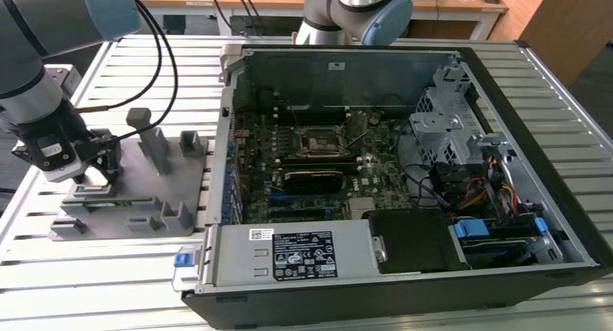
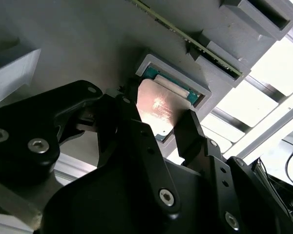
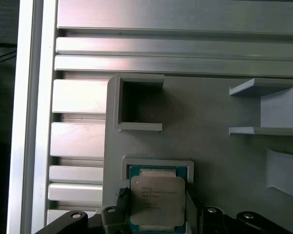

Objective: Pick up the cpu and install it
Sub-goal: 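Pick up the cpu and move it towards the insertion slot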

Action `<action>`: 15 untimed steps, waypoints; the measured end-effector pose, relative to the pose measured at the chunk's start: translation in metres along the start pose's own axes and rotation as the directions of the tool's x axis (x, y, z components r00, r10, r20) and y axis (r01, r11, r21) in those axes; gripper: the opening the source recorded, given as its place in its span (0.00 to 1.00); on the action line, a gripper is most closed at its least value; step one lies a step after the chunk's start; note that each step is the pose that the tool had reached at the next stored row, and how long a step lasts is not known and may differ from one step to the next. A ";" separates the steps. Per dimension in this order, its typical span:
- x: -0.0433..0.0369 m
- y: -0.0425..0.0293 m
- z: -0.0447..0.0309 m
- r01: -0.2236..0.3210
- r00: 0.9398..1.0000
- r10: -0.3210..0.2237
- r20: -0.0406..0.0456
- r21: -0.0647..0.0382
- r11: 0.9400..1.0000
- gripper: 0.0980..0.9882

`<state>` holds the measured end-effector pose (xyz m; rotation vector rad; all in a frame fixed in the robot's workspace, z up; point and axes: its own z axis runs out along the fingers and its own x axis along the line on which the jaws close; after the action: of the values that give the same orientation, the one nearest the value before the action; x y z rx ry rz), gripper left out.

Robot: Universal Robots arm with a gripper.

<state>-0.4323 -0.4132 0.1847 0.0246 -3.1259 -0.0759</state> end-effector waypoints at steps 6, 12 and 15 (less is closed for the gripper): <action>-0.0001 0.0006 0.0003 0.001 1.000 -0.001 0.000 0.000 1.000 0.58; 0.0001 0.0016 0.0003 0.010 1.000 -0.010 -0.001 0.000 1.000 0.58; 0.0003 0.0016 0.0003 0.013 1.000 -0.013 -0.001 0.000 1.000 0.56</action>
<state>-0.4326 -0.4116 0.1844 0.0444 -3.1252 -0.0756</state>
